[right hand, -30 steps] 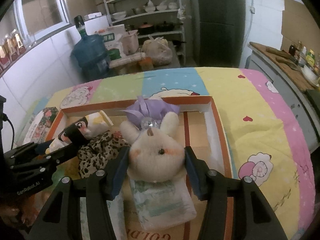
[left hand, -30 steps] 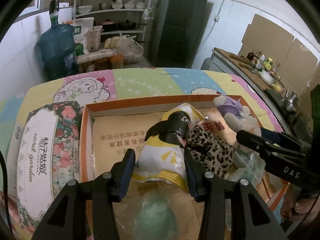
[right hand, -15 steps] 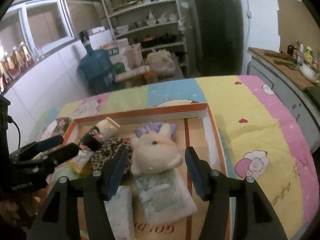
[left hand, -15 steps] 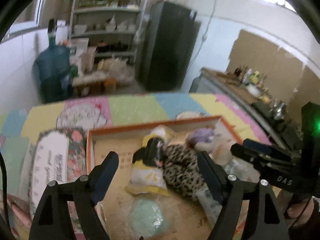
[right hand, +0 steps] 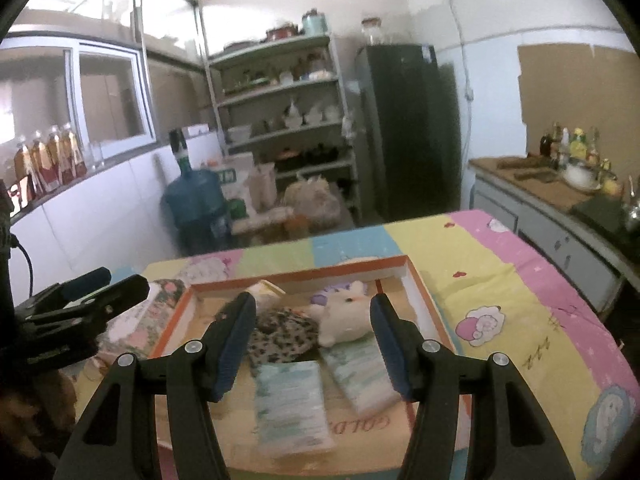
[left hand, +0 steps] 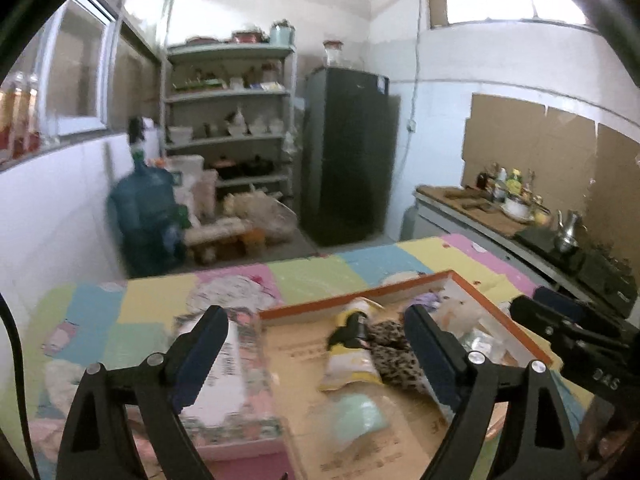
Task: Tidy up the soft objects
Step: 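Move both tools back toward the remaining plush toys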
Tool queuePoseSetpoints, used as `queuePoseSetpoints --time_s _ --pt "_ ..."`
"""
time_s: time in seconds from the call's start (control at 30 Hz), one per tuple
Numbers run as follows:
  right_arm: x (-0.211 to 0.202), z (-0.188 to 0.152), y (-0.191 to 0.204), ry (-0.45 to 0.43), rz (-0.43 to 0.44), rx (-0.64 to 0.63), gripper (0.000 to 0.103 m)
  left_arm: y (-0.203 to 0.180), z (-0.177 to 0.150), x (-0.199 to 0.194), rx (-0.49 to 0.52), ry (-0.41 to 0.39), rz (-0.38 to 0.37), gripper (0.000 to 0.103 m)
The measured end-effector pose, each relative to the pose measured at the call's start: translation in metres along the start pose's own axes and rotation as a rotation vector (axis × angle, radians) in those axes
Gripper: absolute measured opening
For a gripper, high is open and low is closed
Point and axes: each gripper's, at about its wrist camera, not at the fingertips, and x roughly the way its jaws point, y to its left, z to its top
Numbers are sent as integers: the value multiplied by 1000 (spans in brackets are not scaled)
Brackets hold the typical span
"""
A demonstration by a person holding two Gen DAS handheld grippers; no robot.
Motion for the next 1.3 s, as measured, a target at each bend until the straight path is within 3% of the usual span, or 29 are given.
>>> queuePoseSetpoints --time_s 0.13,0.4,0.77,0.87,1.3 --pt "-16 -7 25 -31 7 -8 62 23 -4 -24 -51 -72 -23 90" --pt "-32 -20 77 -52 62 -21 62 55 -10 -62 -43 -137 34 89" --pt "-32 -33 127 -18 144 -32 62 102 -25 -106 -92 -147 99 90" --pt "-32 -34 139 -11 155 -45 72 113 -30 -115 -105 -150 116 90" --pt "-32 -41 183 18 203 -119 74 152 -57 -147 -146 -159 199 90"
